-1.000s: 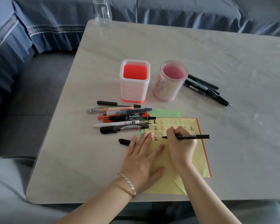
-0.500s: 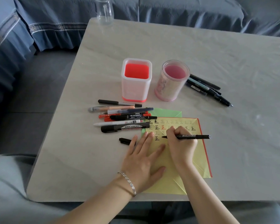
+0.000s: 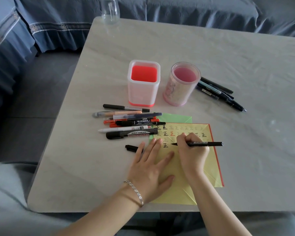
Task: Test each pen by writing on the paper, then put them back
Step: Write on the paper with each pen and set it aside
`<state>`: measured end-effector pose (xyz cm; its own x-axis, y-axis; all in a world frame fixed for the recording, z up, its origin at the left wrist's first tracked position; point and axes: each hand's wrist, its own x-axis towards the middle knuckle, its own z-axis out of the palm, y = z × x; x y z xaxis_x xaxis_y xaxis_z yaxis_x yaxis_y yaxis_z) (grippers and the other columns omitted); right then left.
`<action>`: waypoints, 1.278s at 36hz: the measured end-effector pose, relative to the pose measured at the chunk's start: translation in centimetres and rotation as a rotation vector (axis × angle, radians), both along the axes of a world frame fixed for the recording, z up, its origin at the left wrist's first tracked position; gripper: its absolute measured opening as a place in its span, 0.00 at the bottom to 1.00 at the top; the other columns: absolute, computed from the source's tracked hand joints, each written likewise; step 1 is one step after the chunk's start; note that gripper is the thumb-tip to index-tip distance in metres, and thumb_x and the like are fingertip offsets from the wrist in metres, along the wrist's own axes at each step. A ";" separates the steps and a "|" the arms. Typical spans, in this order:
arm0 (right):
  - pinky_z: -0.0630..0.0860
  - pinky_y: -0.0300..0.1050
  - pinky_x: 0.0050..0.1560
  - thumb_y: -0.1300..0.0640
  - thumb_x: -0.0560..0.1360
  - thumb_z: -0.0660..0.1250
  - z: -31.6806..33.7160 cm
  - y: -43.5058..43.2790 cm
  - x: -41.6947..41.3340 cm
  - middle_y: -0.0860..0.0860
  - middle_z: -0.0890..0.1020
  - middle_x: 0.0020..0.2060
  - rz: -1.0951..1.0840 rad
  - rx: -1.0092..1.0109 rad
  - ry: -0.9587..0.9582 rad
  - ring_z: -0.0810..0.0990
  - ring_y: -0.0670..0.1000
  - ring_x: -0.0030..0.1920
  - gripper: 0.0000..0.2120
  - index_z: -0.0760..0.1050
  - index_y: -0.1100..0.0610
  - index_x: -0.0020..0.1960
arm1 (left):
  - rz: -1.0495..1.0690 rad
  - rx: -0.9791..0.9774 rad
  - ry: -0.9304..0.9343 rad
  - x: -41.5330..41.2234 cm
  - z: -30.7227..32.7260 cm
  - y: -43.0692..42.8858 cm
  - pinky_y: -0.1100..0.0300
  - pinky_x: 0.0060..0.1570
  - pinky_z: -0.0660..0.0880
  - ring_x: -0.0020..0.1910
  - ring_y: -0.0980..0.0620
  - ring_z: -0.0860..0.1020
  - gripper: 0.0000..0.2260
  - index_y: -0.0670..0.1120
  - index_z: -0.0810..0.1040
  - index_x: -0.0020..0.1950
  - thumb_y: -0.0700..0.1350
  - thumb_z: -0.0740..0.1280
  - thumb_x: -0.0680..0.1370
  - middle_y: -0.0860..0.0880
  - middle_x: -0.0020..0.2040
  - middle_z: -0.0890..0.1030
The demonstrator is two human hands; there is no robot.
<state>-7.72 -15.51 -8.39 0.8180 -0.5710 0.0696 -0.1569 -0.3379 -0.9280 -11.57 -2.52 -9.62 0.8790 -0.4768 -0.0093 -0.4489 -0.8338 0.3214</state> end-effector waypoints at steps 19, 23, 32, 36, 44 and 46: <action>0.61 0.32 0.26 0.68 0.69 0.65 0.0 0.0 -0.1 0.49 0.62 0.20 -0.009 -0.028 -0.018 0.63 0.46 0.24 0.19 0.61 0.57 0.25 | -0.003 0.015 0.011 0.0 0.0 0.0 0.46 0.67 0.52 0.71 0.43 0.63 0.25 0.54 0.72 0.66 0.63 0.55 0.73 0.40 0.70 0.67; 0.61 0.31 0.25 0.68 0.69 0.66 0.0 -0.2 -0.1 0.46 0.62 0.17 0.001 0.018 -0.013 0.63 0.44 0.23 0.20 0.61 0.56 0.24 | -0.003 0.015 0.010 0.0 -0.1 0.1 0.46 0.67 0.52 0.71 0.44 0.62 0.25 0.54 0.71 0.67 0.63 0.55 0.73 0.41 0.70 0.67; 0.62 0.32 0.26 0.66 0.70 0.66 0.1 -0.1 -0.1 0.45 0.62 0.18 0.041 -0.003 0.009 0.63 0.44 0.22 0.21 0.62 0.55 0.23 | 0.003 0.029 0.009 0.0 0.0 0.0 0.46 0.66 0.52 0.70 0.44 0.64 0.26 0.55 0.71 0.66 0.63 0.55 0.73 0.41 0.70 0.68; 0.60 0.32 0.25 0.67 0.69 0.66 0.1 -0.2 -0.1 0.46 0.62 0.17 0.030 0.007 0.021 0.62 0.44 0.22 0.21 0.61 0.56 0.23 | 0.002 0.036 0.008 0.1 -0.1 0.0 0.47 0.67 0.51 0.71 0.44 0.63 0.26 0.55 0.71 0.67 0.64 0.55 0.73 0.41 0.70 0.67; 0.61 0.31 0.25 0.68 0.69 0.66 0.1 -0.2 -0.2 0.44 0.65 0.16 0.051 0.016 0.031 0.64 0.43 0.22 0.21 0.61 0.55 0.23 | -0.001 0.004 0.000 0.1 -0.2 0.0 0.46 0.67 0.52 0.70 0.43 0.64 0.25 0.54 0.72 0.66 0.63 0.56 0.72 0.40 0.70 0.68; 0.61 0.32 0.25 0.67 0.68 0.66 0.1 -0.2 -0.2 0.44 0.65 0.16 0.052 0.004 0.034 0.64 0.43 0.22 0.21 0.61 0.54 0.23 | -0.001 0.003 -0.004 0.1 -0.2 0.0 0.46 0.67 0.52 0.70 0.43 0.64 0.25 0.54 0.72 0.66 0.63 0.56 0.72 0.40 0.70 0.68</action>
